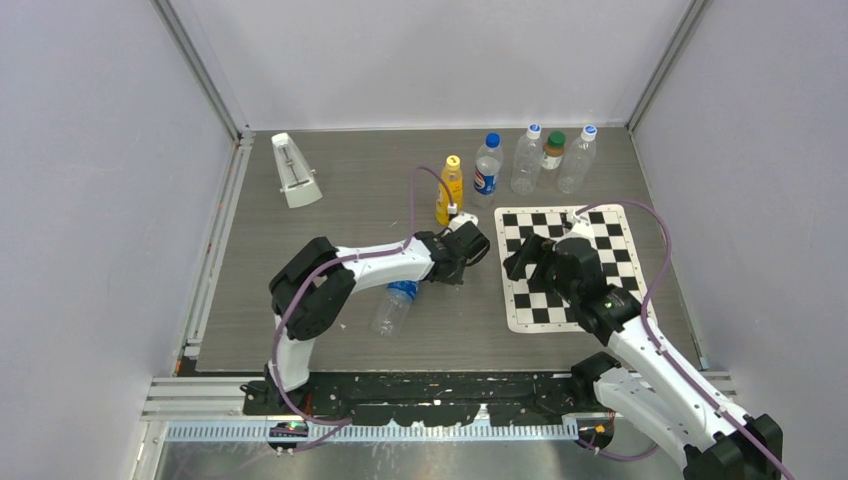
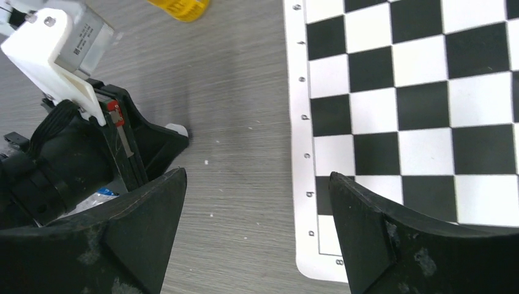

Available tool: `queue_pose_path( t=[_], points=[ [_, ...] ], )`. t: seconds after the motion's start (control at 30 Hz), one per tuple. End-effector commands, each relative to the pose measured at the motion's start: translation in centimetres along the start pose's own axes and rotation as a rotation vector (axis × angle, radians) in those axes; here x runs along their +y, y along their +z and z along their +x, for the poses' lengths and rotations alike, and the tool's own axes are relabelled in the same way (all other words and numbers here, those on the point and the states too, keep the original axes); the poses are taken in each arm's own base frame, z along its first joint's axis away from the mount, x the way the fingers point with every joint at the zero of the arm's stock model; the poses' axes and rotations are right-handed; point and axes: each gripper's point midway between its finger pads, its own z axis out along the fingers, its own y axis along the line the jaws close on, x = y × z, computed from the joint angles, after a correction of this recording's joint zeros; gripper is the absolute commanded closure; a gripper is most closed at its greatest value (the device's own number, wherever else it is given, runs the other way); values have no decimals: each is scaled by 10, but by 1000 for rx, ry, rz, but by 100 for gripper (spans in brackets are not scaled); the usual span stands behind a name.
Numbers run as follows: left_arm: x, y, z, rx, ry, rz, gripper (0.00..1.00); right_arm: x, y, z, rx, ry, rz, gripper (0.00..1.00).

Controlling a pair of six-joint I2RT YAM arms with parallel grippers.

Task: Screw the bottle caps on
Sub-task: Pick up the bottle cap from the center of the board.

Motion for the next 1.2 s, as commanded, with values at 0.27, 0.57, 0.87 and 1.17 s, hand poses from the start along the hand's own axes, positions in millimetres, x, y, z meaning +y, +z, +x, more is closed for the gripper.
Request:
queue_pose_path(
  t=[0.27, 0.57, 0.87, 1.17],
  points=[
    [-9, -119, -78, -309, -243, 397, 100, 78, -30, -44, -198, -96, -433, 5],
    [18, -191, -106, -443, -473, 695, 100, 143, -46, -59, -221, -175, -759, 4],
    [21, -261, -118, -519, -626, 1027, 100, 196, -68, -77, -311, -305, -1084, 14],
    [18, -287, -122, -515, -688, 1168, 100, 219, -82, -93, -394, -439, -1211, 22]
  ],
)
